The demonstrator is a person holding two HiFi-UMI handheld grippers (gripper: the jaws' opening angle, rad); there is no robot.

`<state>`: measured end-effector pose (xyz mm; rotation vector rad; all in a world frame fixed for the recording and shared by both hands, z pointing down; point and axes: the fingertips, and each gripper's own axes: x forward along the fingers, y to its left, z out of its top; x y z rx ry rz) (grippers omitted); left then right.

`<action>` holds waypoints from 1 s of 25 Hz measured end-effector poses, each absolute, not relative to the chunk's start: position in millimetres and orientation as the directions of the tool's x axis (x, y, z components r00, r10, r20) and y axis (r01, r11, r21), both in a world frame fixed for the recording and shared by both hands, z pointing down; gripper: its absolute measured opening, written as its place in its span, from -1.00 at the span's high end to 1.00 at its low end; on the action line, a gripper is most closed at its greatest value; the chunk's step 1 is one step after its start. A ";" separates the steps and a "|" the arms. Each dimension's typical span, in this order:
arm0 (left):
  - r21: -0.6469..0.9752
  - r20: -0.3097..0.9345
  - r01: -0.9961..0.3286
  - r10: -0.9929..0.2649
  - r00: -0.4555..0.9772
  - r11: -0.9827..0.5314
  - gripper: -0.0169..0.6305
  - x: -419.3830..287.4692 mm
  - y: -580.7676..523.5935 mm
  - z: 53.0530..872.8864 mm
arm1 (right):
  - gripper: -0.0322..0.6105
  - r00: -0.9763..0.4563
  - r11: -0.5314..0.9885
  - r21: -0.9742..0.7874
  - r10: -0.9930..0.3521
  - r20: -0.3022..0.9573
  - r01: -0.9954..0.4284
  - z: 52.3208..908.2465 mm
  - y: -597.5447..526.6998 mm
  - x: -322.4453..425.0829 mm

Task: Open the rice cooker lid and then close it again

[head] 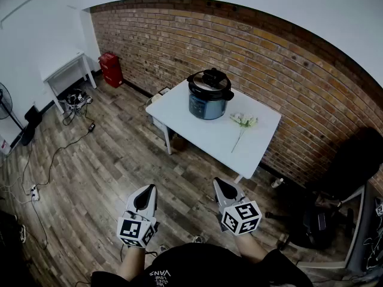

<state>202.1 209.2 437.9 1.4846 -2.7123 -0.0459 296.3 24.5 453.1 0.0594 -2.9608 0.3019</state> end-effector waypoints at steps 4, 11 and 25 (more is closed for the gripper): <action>0.072 0.009 -0.848 -0.851 -0.525 0.524 0.94 205.0 192.0 441.4 | 0.88 -0.991 0.972 -0.233 0.012 0.136 -0.020 454.3 10.2 290.6; 0.130 0.066 -0.853 -0.863 -0.501 0.505 0.41 202.4 170.7 461.6 | 0.24 -0.993 0.959 -0.282 0.035 0.117 0.001 462.9 -10.7 275.9; 0.173 0.040 -0.906 -0.922 -0.384 0.385 0.03 88.9 145.7 458.4 | -0.18 -0.991 0.944 -0.311 -0.083 0.109 -0.113 461.0 -31.2 181.6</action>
